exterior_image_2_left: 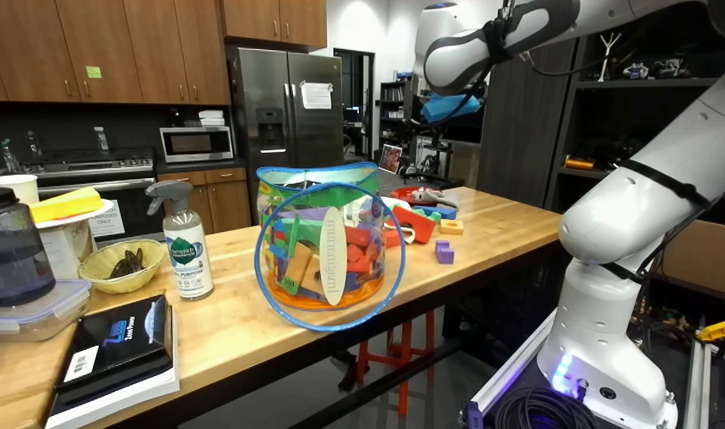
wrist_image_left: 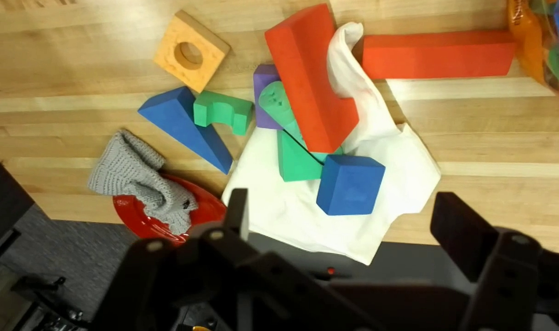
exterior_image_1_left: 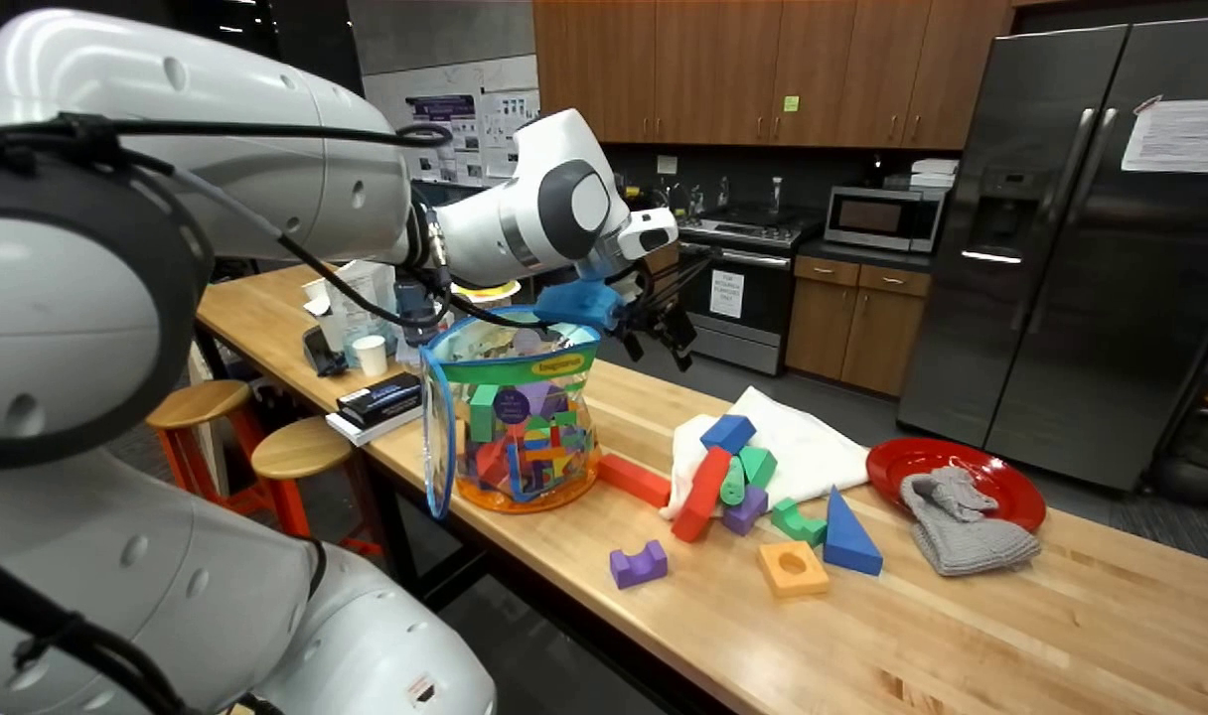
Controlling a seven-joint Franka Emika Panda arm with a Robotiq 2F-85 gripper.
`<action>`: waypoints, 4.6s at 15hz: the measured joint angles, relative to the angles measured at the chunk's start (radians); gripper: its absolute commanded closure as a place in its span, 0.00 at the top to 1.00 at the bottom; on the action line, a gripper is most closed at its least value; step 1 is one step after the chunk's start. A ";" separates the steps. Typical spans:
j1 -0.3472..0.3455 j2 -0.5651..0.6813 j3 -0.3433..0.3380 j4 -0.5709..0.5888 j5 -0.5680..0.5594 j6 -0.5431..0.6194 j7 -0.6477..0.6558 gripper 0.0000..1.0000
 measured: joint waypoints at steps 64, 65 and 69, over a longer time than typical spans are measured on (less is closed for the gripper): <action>0.038 0.054 0.107 0.043 -0.350 -0.346 0.743 1.00; 0.041 0.058 0.107 0.049 -0.343 -0.356 0.754 1.00; 0.046 0.072 0.107 0.065 -0.320 -0.384 0.787 1.00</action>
